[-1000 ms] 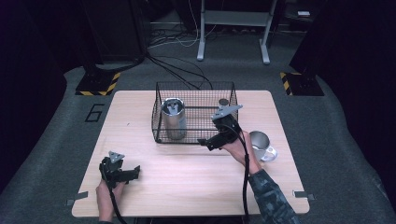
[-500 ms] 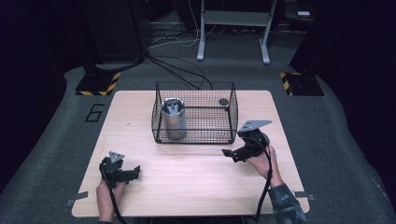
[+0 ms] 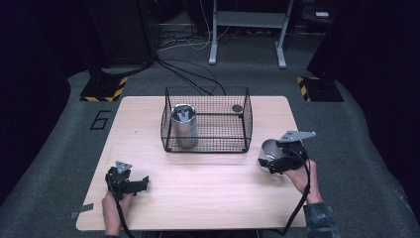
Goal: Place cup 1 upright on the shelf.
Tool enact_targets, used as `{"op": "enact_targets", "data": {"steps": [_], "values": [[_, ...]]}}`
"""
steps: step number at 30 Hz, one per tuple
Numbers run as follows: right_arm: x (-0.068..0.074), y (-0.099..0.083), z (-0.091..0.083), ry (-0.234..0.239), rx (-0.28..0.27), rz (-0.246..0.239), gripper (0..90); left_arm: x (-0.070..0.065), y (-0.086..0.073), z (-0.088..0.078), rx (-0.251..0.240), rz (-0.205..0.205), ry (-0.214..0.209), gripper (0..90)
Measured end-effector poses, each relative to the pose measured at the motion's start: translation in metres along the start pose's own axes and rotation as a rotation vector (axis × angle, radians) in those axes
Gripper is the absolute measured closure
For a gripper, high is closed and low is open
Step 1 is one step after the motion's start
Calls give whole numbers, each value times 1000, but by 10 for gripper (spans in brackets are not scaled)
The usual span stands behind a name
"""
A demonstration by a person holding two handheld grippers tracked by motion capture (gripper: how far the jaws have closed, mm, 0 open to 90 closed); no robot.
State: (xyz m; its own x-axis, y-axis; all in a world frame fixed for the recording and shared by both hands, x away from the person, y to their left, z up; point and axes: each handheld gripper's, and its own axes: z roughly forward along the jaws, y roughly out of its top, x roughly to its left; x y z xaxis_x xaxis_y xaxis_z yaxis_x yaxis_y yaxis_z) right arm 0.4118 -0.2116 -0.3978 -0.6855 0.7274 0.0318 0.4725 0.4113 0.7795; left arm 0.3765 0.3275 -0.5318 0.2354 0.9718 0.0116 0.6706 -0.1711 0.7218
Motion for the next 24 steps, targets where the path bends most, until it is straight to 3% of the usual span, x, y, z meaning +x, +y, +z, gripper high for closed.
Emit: {"op": "enact_targets", "data": {"steps": [10,19,24], "values": [[-21,-12,-11,-58,16,34,2,0,0,0,0,0,-1,4],[-39,-20,-11,-58,29,50,2,0,0,0,1,-1,-2,4],[-43,-21,-6,-45,62,30,0,-1,0,1,-8,-12,-2,4]]}}
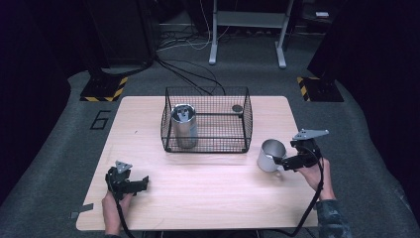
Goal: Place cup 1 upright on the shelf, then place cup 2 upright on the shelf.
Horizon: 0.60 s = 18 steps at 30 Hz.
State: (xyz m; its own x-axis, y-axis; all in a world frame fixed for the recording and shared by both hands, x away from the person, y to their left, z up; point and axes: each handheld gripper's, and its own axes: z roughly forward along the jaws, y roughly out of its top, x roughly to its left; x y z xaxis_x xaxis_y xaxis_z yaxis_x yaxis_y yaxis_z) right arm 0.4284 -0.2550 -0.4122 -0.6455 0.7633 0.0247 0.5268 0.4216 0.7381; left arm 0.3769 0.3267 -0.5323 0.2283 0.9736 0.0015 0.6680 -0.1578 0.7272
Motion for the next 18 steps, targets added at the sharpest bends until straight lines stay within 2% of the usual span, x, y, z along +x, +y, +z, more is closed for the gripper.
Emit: {"op": "enact_targets", "data": {"steps": [5,8,18], "values": [[-4,1,5,9,-8,-1,0,0,0,0,4,-2,-3,4],[-6,1,8,12,1,7,0,0,0,0,1,-1,-1,4],[-10,3,23,38,51,-13,0,0,0,0,4,-2,-2,4]]}}
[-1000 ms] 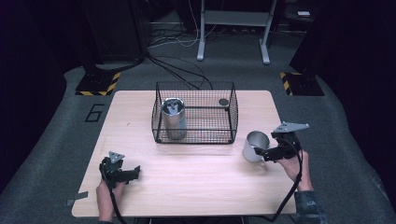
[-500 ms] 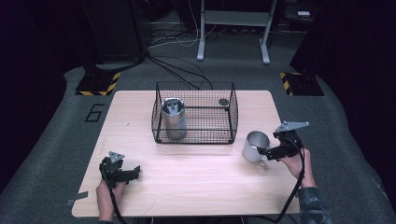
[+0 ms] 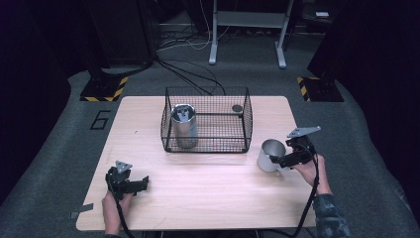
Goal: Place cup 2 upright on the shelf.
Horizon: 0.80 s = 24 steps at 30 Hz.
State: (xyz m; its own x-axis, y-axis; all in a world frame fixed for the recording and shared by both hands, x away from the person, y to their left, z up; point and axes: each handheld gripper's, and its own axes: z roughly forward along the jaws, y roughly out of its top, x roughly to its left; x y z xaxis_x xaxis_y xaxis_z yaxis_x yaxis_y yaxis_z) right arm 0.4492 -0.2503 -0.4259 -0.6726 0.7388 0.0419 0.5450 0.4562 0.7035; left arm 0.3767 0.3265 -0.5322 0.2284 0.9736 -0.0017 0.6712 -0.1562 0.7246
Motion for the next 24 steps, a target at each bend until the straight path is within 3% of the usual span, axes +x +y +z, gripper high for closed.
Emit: {"op": "enact_targets", "data": {"steps": [8,15,18,24], "values": [[0,2,13,1,28,-25,0,0,0,0,0,1,-1,4],[-1,4,25,4,72,-2,1,0,0,0,0,1,0,4],[1,2,28,-30,56,-14,45,0,0,0,-1,1,0,4],[3,-4,28,-47,9,-1,53,0,0,0,0,1,-1,4]]}}
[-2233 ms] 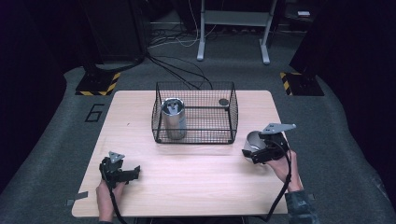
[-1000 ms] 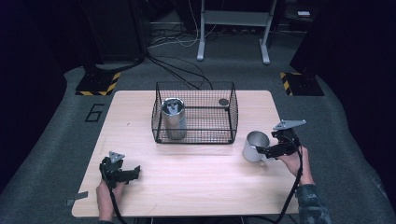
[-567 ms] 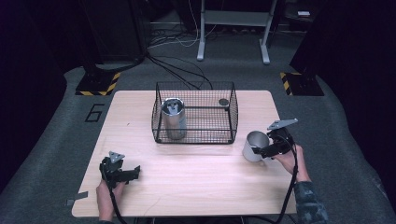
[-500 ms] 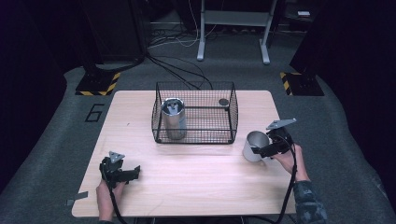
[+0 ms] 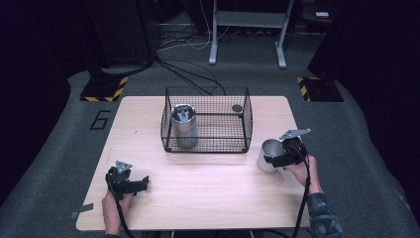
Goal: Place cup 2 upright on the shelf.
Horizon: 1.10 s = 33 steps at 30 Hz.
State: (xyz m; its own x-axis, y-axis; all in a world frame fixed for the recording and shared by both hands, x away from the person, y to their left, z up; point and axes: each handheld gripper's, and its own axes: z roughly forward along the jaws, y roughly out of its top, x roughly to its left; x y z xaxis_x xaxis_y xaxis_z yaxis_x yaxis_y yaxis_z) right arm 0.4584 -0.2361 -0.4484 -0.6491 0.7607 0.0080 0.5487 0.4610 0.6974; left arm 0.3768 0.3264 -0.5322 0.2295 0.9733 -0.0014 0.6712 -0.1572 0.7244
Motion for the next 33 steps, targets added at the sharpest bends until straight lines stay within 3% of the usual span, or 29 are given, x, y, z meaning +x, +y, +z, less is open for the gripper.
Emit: {"op": "enact_targets", "data": {"steps": [8,12,15,21,33], "values": [[2,-2,-2,-20,-20,11,56,0,0,0,0,0,0,4],[2,-1,-10,-2,-51,61,56,0,0,0,0,0,-1,4],[6,2,-15,-18,-54,46,56,0,0,0,0,-1,-1,4],[12,2,-22,-34,-55,64,56,0,0,0,0,0,-1,4],[27,9,-30,-26,-67,47,56,0,0,0,0,0,-1,4]]}}
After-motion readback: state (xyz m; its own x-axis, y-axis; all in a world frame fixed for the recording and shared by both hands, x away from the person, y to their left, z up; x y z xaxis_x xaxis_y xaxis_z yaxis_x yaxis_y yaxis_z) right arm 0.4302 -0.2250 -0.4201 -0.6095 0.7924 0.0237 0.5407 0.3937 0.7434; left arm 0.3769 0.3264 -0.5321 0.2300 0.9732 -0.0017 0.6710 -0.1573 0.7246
